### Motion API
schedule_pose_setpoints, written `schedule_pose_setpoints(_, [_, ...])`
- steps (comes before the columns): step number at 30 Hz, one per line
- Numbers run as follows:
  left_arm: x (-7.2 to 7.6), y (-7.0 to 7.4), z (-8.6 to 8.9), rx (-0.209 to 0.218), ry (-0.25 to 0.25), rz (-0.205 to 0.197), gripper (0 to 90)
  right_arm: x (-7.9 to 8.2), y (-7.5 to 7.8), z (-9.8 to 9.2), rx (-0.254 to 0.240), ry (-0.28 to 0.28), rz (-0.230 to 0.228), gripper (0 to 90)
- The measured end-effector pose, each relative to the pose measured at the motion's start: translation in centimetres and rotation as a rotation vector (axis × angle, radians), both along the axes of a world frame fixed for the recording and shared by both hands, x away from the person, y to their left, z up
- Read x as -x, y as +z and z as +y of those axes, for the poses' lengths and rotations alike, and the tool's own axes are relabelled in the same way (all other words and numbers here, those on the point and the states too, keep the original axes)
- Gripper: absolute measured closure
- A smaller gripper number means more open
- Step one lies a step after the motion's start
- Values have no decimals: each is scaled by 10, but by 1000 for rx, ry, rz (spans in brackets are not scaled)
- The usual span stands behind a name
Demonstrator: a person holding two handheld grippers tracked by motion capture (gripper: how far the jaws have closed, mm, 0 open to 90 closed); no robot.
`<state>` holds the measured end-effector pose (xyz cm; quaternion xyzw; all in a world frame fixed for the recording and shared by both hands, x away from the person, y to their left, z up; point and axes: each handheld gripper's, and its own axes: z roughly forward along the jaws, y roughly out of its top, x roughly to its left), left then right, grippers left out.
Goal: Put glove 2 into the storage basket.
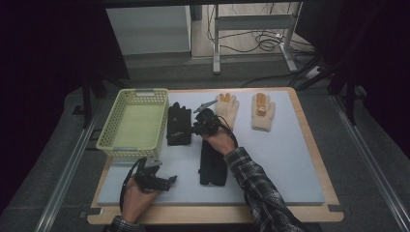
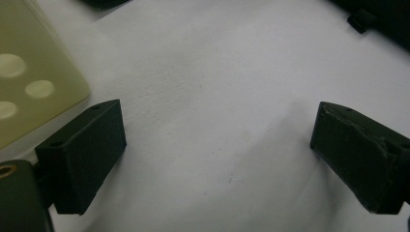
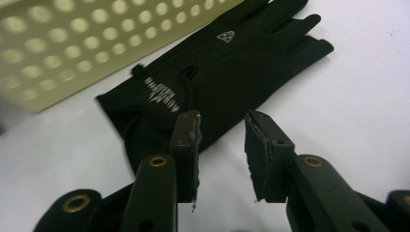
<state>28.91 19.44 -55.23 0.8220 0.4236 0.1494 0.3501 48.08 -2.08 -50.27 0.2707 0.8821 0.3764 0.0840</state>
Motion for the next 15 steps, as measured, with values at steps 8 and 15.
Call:
schedule_pose_setpoints(8, [0,0,0,1,0,0,57,-23,-13,26,31,-39,5,464])
schedule_pose_setpoints(15, [0,0,0,2,0,0,57,-33,-26,40,94,-60,18,563])
